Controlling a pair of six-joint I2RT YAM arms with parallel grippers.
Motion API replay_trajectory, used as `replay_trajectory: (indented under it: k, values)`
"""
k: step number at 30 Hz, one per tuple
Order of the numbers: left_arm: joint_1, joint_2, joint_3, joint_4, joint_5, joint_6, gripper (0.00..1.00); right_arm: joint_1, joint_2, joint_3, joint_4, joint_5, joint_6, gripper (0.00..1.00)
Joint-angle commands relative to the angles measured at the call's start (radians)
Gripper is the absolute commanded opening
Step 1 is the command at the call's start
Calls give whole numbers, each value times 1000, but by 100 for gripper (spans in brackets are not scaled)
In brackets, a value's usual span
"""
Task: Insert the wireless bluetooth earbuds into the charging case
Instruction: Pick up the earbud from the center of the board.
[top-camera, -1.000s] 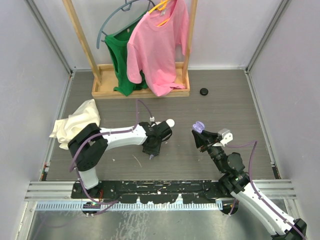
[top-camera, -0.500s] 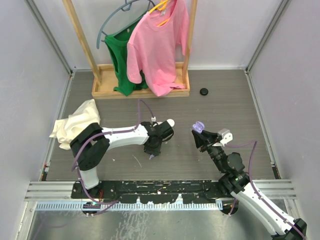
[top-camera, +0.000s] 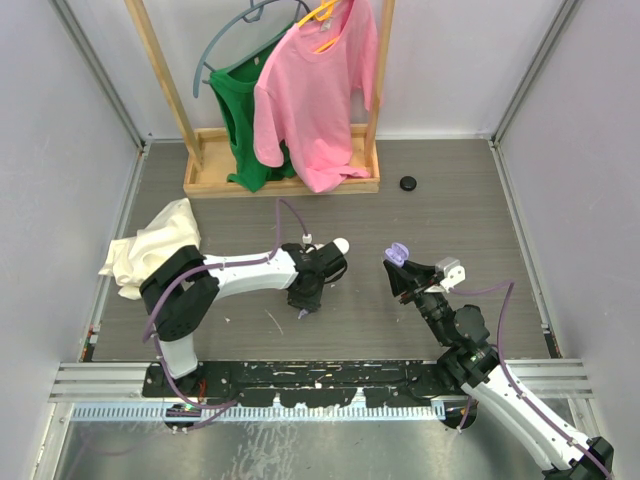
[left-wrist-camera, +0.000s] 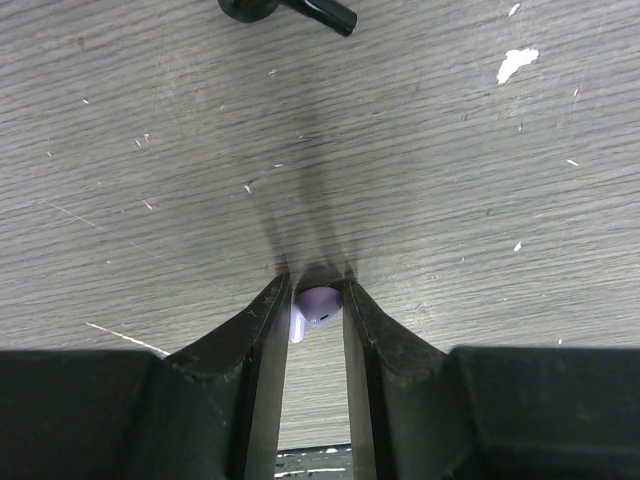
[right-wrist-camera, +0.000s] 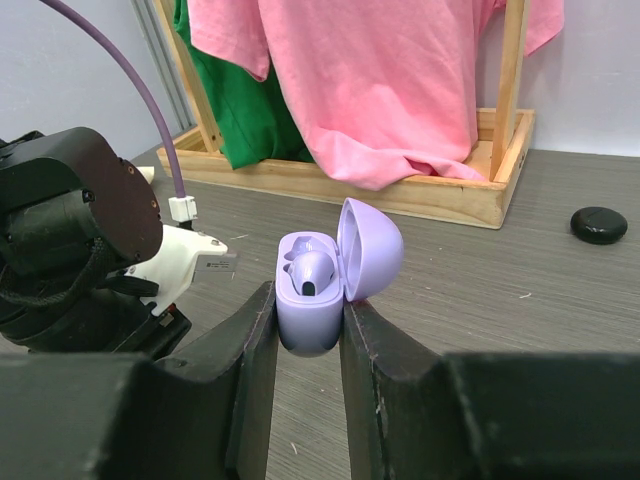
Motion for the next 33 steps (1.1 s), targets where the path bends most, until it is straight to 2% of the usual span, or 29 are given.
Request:
replay_trajectory:
  k: [1, 17, 26, 33]
  values:
    - [-5, -24, 7, -55, 17, 28, 29, 2, -6, -7, 60, 1, 6, 1]
    - [-4, 1, 24, -71, 42, 72, 30, 3, -7, -7, 59, 0, 7, 1]
    - [2, -4, 13, -75, -2, 67, 25, 3, -10, -7, 57, -1, 6, 1]
    - [59, -65, -42, -4, 25, 31, 22, 2, -9, -7, 59, -2, 7, 1]
